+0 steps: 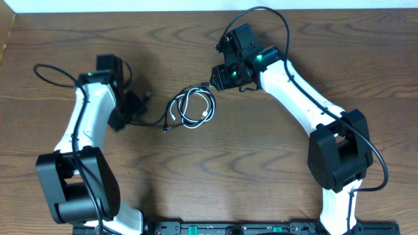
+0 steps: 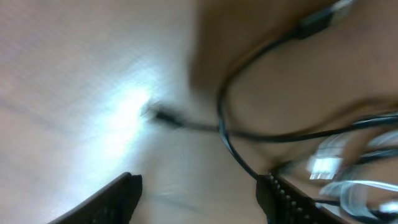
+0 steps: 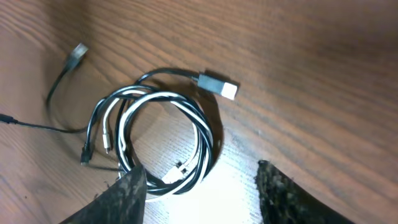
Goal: Untangle cables
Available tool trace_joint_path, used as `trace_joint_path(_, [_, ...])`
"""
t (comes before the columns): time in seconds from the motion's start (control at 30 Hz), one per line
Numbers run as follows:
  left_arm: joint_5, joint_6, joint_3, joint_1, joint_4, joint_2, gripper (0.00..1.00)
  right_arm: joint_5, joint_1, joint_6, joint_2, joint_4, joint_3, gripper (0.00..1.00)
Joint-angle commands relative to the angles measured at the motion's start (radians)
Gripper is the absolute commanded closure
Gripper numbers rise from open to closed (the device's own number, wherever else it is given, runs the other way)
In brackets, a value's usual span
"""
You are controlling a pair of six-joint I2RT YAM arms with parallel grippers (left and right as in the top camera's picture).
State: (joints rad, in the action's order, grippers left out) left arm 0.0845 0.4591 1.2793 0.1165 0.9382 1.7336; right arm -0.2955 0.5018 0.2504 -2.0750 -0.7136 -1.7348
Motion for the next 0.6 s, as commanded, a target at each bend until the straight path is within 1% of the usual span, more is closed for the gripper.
trace_joint_path(0.0, [0.181, -0.018, 0.034, -0.017, -0.043, 0.0, 0.63, -0.003, -0.008, -0.051, 0.003, -0.01, -0.037, 0.46])
trace_joint_path(0.07, [0.177, -0.023, 0.034, -0.032, -0.082, 0.002, 0.92, -0.003, -0.007, -0.051, -0.006, -0.014, -0.037, 0.45])
trace_joint_path(0.13, [0.178, -0.032, 0.034, -0.056, -0.133, 0.003, 0.93, -0.003, -0.003, -0.067, -0.025, -0.015, -0.037, 0.44])
trace_joint_path(0.27, [0.177, -0.059, 0.034, -0.103, -0.179, 0.006, 0.92, -0.003, 0.01, -0.072, -0.077, -0.011, -0.037, 0.43])
trace_joint_path(0.3, [0.176, -0.059, 0.034, -0.114, -0.183, 0.008, 0.9, -0.003, 0.013, -0.072, -0.09, -0.008, -0.037, 0.42])
trace_joint_path(0.33, [0.172, -0.059, 0.034, -0.125, -0.186, 0.011, 0.83, -0.003, 0.016, -0.072, -0.101, -0.003, -0.037, 0.43])
trace_joint_path(0.4, [0.142, -0.059, 0.033, -0.147, -0.193, 0.016, 0.64, -0.003, 0.026, -0.072, -0.126, 0.008, -0.037, 0.46])
trace_joint_path(0.47, [0.101, -0.058, 0.033, -0.163, -0.199, 0.024, 0.48, -0.003, 0.037, -0.072, -0.146, 0.024, -0.037, 0.51])
trace_joint_path(0.5, [0.085, -0.058, 0.033, -0.17, -0.205, 0.028, 0.45, -0.003, 0.044, -0.072, -0.155, 0.032, -0.037, 0.52])
trace_joint_path(0.57, [0.084, -0.058, 0.032, -0.181, -0.223, 0.043, 0.45, -0.003, 0.062, -0.072, -0.176, 0.059, -0.037, 0.52])
